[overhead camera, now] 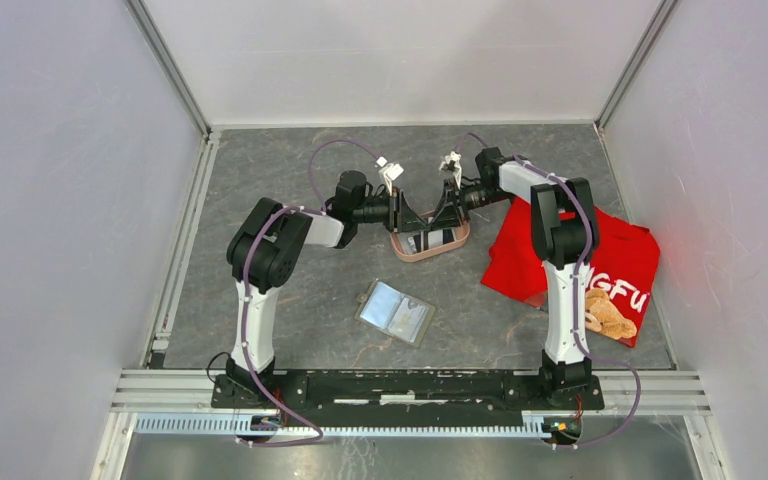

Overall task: Put the credit cards into the card holder
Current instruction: Place the credit card in the storage box.

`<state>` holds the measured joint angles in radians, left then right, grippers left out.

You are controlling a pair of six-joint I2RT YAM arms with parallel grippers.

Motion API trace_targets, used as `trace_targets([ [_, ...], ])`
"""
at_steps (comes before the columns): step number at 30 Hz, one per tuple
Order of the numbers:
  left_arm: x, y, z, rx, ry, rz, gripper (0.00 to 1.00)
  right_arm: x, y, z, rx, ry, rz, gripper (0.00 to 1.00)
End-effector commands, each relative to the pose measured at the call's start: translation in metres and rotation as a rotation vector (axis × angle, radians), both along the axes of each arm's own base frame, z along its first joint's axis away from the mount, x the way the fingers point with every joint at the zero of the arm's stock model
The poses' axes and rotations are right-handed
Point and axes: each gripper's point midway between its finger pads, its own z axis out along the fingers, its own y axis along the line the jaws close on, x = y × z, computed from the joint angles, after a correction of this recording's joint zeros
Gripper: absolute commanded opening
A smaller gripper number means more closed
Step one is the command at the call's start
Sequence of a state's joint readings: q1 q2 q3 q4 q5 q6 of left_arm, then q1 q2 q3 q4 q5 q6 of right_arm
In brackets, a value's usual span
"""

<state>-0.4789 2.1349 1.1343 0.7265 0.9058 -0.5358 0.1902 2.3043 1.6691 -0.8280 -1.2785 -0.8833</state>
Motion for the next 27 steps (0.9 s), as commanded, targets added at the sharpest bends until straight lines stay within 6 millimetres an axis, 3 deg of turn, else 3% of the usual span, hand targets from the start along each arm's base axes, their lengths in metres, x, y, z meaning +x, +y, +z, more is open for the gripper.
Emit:
trace_targets([
  [1, 0.003, -0.003, 0.017, -0.047, -0.05, -0.023, 0.39, 0.014, -0.014, -0.001, -0.059, -0.08, -0.032, 0.24],
  [11, 0.009, 0.0, 0.016, -0.052, -0.021, 0.004, 0.34, 0.01, -0.014, 0.013, -0.036, -0.102, 0.009, 0.25],
  [15, 0.016, 0.003, 0.015, -0.012, -0.019, 0.055, 0.39, 0.017, -0.015, 0.021, -0.063, -0.133, -0.015, 0.23],
  [22, 0.027, 0.015, 0.035, 0.056, -0.081, 0.154, 0.45, 0.026, -0.028, 0.022, -0.179, -0.217, -0.066, 0.19],
  [27, 0.029, 0.025, 0.056, 0.108, -0.145, 0.199, 0.45, 0.031, -0.032, 0.031, -0.21, -0.255, -0.089, 0.33],
])
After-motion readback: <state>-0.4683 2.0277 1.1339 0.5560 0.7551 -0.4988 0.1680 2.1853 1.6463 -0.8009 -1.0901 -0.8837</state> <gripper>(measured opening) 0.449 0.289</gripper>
